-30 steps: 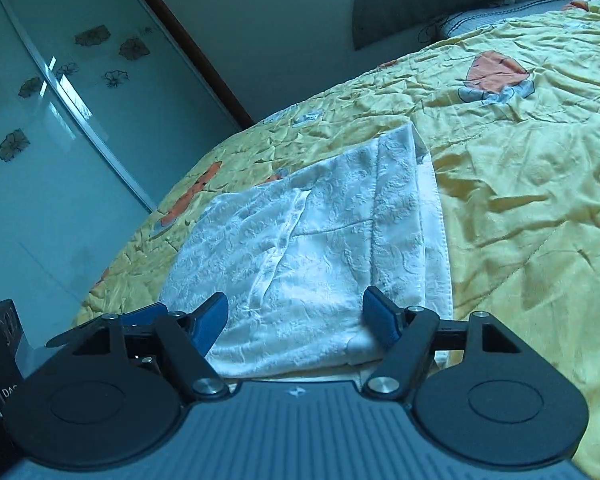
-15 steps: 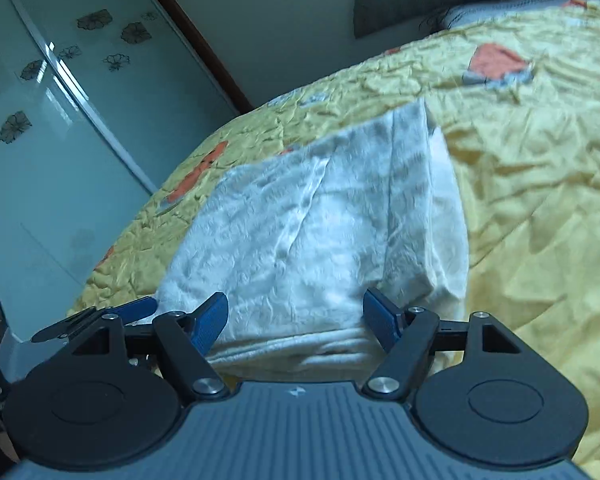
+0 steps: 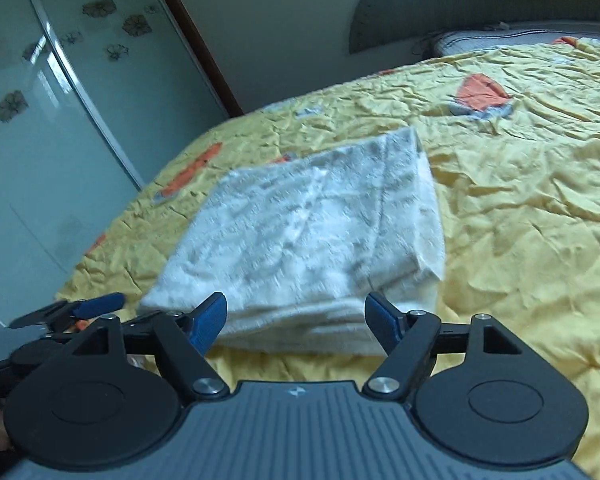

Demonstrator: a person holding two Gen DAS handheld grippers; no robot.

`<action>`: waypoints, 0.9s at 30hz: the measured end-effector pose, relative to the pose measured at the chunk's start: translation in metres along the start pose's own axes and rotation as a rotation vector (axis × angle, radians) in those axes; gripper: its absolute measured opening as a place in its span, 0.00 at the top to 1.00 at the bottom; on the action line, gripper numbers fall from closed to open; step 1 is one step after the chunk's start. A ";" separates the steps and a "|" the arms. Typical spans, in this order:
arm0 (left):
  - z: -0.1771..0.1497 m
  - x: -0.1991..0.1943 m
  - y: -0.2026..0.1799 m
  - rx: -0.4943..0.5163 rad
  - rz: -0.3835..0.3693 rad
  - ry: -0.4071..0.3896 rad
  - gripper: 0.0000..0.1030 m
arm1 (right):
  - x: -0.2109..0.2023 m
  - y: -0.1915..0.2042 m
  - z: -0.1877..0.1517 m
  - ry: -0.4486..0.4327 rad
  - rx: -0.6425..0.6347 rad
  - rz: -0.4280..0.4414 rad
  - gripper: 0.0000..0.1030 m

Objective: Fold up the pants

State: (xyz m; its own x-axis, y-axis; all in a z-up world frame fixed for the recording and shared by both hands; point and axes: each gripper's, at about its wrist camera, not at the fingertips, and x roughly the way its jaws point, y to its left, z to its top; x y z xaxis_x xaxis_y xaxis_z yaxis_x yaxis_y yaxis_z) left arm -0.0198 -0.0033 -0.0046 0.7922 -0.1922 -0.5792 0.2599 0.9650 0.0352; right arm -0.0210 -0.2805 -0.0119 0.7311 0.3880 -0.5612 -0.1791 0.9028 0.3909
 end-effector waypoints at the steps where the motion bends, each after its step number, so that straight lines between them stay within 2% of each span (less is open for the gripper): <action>1: -0.004 -0.003 -0.001 -0.010 0.005 0.010 0.16 | -0.001 0.002 -0.005 0.005 -0.011 -0.021 0.26; 6: -0.018 0.003 -0.008 -0.044 0.024 0.097 0.12 | 0.016 0.005 -0.023 0.088 0.006 -0.149 0.22; 7: -0.019 0.006 -0.009 -0.042 0.029 0.119 0.12 | 0.016 0.008 -0.028 0.063 -0.017 -0.170 0.21; 8: -0.020 0.008 -0.009 -0.041 0.033 0.133 0.12 | 0.018 0.010 -0.029 0.069 -0.026 -0.188 0.13; 13: -0.023 0.010 -0.004 -0.071 0.053 0.133 0.08 | 0.028 0.028 -0.043 0.053 -0.140 -0.276 0.08; 16: -0.021 0.015 -0.002 -0.091 0.072 0.137 0.04 | 0.034 0.039 -0.051 0.032 -0.182 -0.331 0.01; 18: -0.021 0.017 -0.002 -0.086 0.083 0.136 0.00 | 0.035 0.041 -0.053 0.015 -0.163 -0.351 0.00; 22: -0.027 0.017 -0.004 -0.069 0.095 0.100 0.00 | 0.036 0.040 -0.053 0.003 -0.157 -0.355 0.00; 27: -0.027 0.018 -0.004 -0.069 0.093 0.094 0.00 | 0.037 0.041 -0.054 -0.006 -0.159 -0.357 0.00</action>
State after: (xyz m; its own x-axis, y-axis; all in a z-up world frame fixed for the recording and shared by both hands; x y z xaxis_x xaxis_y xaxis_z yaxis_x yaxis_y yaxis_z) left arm -0.0211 -0.0061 -0.0373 0.7552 -0.0867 -0.6497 0.1462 0.9885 0.0381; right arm -0.0369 -0.2194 -0.0559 0.7696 0.0433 -0.6370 -0.0123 0.9985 0.0530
